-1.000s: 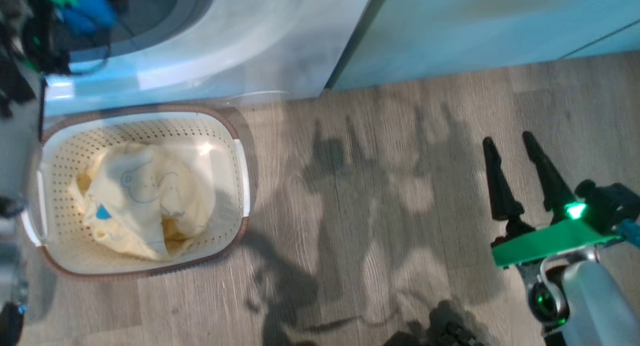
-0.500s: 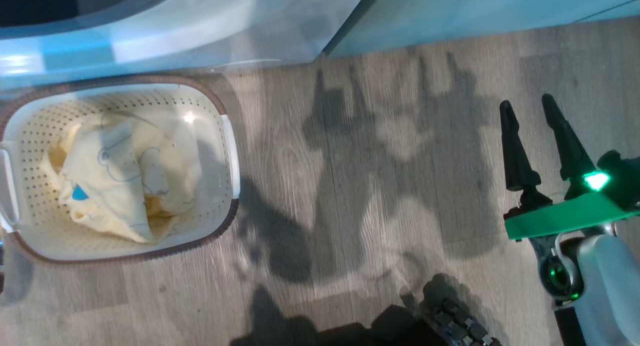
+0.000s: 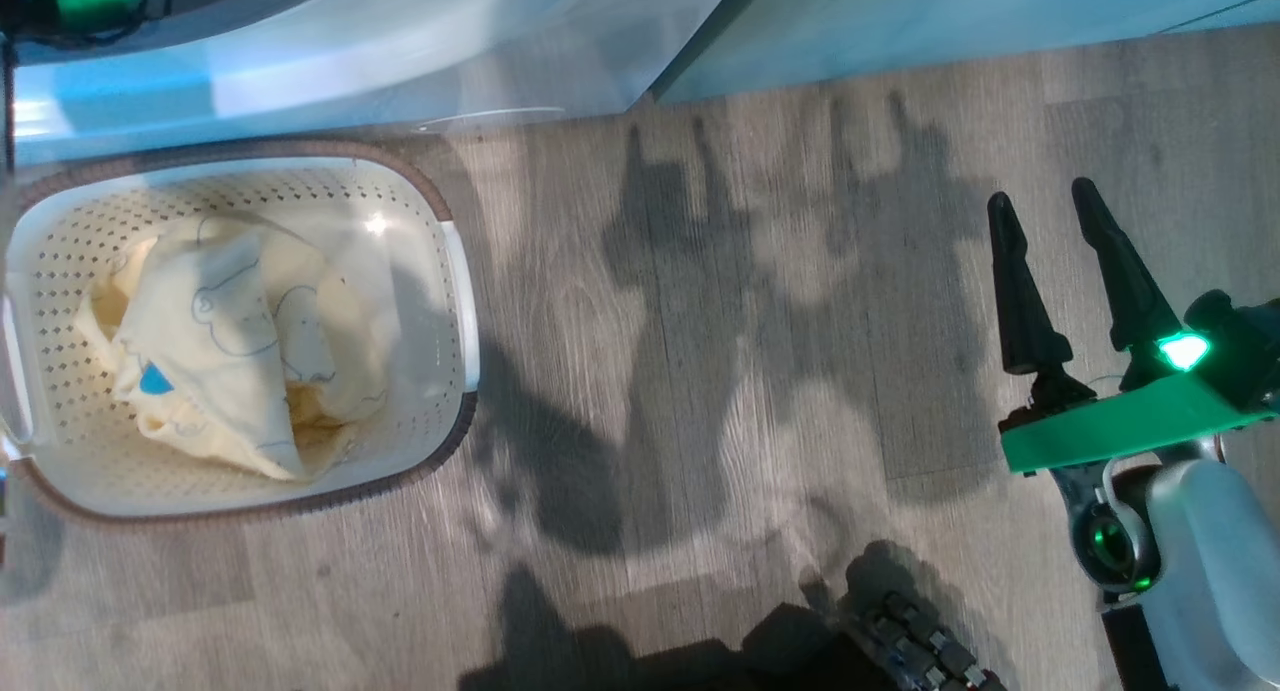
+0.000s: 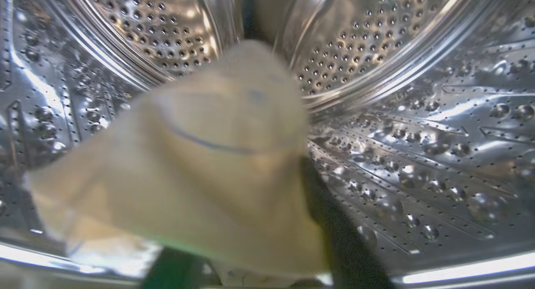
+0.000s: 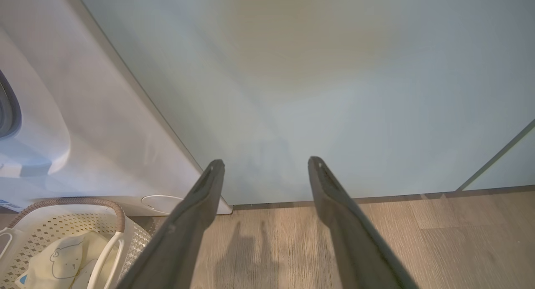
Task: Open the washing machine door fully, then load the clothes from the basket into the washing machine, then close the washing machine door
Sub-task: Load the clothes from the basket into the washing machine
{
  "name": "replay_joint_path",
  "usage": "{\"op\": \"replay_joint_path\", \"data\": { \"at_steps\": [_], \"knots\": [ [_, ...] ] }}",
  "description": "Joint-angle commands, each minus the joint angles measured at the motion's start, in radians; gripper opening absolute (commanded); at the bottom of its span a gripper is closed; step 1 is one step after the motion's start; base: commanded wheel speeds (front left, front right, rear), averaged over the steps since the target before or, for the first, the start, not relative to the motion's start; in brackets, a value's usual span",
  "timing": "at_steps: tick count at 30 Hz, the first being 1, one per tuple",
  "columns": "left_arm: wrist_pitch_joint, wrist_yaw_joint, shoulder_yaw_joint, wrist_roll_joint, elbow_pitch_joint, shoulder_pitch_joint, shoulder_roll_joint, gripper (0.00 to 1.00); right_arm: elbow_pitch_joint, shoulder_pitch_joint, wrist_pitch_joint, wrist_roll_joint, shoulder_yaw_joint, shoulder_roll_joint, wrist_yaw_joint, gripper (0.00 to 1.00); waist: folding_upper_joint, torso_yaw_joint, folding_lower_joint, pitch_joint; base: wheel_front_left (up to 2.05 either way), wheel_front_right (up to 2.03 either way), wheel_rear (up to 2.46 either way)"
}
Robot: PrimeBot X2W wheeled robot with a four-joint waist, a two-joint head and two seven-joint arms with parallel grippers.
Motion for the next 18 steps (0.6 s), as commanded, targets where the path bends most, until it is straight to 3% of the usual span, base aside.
{"op": "replay_joint_path", "data": {
  "at_steps": [1, 18],
  "knots": [
    [0.009, -0.003, -0.001, 0.008, -0.017, -0.043, 0.039, 1.0, -0.022, 0.002, -0.01, -0.003, 0.012, -0.005, -0.003, 1.0, 0.0, -0.001, 0.0, -0.003, 0.0, 0.0, 0.0],
    [0.084, -0.034, -0.05, -0.048, 0.1, 0.026, 0.001, 1.0, 0.001, 0.041, -0.01, 0.0, 0.011, 0.001, -0.003, 1.0, 0.0, 0.018, 0.0, -0.124, 0.0, 0.0, 0.0]
  ]
}}
